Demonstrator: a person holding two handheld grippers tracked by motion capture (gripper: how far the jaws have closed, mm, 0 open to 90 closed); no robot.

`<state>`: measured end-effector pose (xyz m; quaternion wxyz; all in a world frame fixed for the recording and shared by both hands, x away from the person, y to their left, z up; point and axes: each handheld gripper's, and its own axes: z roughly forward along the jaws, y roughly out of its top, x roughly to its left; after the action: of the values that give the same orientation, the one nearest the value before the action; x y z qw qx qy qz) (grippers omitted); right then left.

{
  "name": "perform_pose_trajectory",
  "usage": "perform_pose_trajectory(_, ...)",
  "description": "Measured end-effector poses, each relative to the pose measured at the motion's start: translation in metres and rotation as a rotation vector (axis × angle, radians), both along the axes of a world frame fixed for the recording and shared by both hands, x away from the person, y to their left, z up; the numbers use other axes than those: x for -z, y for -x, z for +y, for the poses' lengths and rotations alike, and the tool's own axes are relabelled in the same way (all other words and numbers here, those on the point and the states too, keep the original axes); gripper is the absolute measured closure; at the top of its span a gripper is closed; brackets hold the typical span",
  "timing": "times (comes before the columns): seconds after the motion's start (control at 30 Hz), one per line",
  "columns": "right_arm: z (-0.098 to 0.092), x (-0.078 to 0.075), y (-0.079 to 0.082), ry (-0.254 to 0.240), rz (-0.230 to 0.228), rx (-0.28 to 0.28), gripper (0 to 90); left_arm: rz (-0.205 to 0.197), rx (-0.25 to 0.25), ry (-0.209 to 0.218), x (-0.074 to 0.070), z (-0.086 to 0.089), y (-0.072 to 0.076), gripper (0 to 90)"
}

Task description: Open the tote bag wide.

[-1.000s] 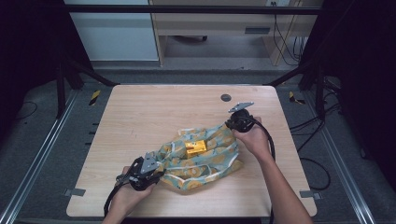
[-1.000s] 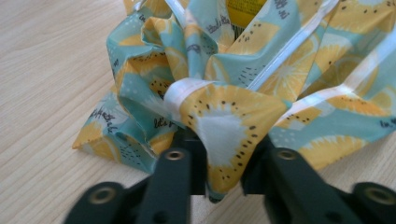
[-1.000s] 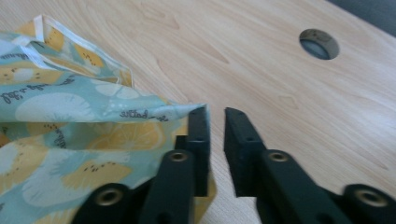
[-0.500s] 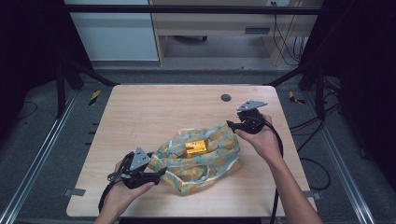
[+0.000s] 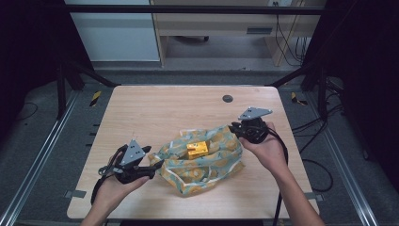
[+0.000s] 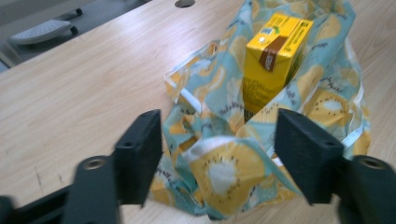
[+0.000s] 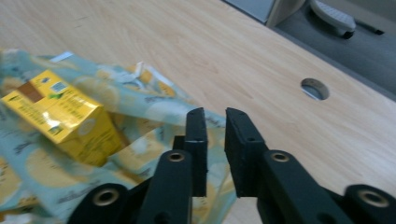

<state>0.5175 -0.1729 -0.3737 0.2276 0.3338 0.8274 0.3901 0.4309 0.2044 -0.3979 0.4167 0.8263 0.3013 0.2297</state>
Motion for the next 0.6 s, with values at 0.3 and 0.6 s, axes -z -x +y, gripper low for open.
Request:
perform_pose_trajectory(0.3,0.005,0.013,0.017,0.000,0.030,-0.025,90.0,0.031,0.079,-0.032,-0.014,-0.025,-0.020,68.7)
perform_pose_trajectory(0.6,0.007,0.027,0.019,0.022,0.057,-0.034,90.0,0.139,0.158,-0.097,0.012,-0.052,-0.043,83.0)
